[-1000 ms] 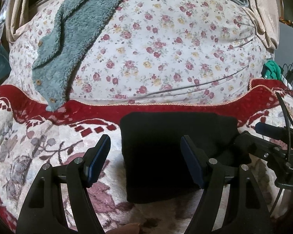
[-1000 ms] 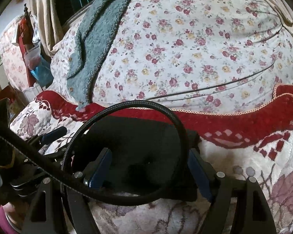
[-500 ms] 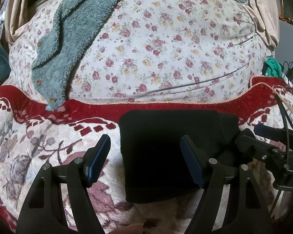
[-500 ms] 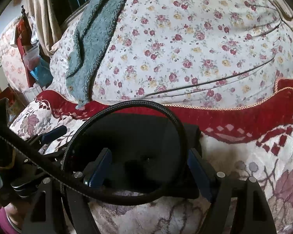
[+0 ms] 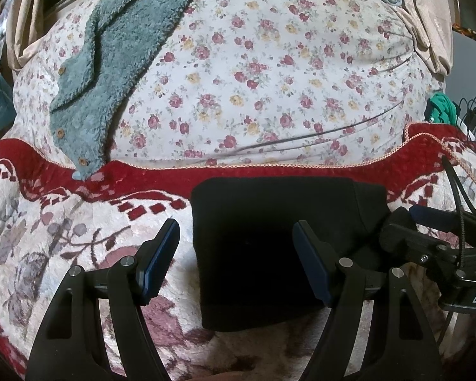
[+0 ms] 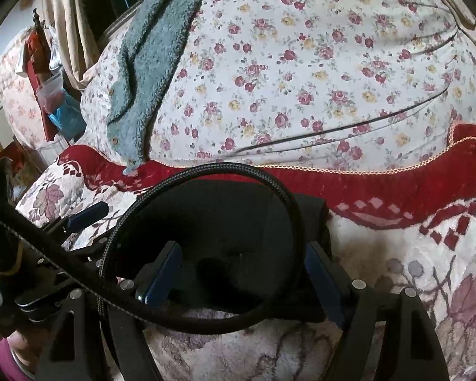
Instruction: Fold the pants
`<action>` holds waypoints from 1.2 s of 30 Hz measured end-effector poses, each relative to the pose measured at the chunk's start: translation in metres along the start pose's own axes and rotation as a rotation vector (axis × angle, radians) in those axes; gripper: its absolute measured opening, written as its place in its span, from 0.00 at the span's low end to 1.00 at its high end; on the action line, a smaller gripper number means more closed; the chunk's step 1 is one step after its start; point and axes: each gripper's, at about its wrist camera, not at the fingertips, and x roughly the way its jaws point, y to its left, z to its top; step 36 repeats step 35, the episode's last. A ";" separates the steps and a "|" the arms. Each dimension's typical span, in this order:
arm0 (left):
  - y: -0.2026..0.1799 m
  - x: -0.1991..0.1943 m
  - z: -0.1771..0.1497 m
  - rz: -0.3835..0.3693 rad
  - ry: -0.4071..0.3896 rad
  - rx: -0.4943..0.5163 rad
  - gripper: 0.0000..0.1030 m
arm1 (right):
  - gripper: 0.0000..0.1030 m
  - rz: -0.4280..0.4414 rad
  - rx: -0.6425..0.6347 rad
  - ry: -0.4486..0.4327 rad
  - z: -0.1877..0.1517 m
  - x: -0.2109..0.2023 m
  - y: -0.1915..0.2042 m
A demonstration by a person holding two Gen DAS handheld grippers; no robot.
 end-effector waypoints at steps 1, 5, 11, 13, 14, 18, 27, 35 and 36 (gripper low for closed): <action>0.000 0.000 0.000 -0.001 0.001 -0.001 0.72 | 0.75 0.000 0.001 0.000 0.000 0.000 0.000; 0.001 0.002 0.000 -0.004 0.007 -0.005 0.72 | 0.75 -0.001 0.004 0.000 -0.001 0.001 -0.001; 0.001 0.004 0.000 -0.005 0.008 -0.006 0.72 | 0.75 0.002 0.012 -0.006 -0.002 0.002 -0.004; 0.001 0.004 0.000 -0.006 0.008 -0.004 0.72 | 0.75 0.001 0.012 -0.003 -0.002 0.003 -0.004; 0.001 0.004 0.000 -0.006 0.008 -0.004 0.72 | 0.75 0.001 0.012 -0.003 -0.002 0.003 -0.004; 0.001 0.003 0.000 -0.006 0.009 -0.005 0.72 | 0.75 0.002 0.015 0.003 -0.001 0.003 -0.004; -0.001 0.005 -0.001 -0.006 0.003 -0.001 0.72 | 0.75 0.002 0.016 0.007 -0.001 0.004 -0.005; -0.005 0.002 0.001 -0.025 -0.017 0.006 0.72 | 0.75 0.003 0.020 0.008 -0.002 0.003 -0.007; -0.005 0.002 0.001 -0.025 -0.017 0.006 0.72 | 0.75 0.003 0.020 0.008 -0.002 0.003 -0.007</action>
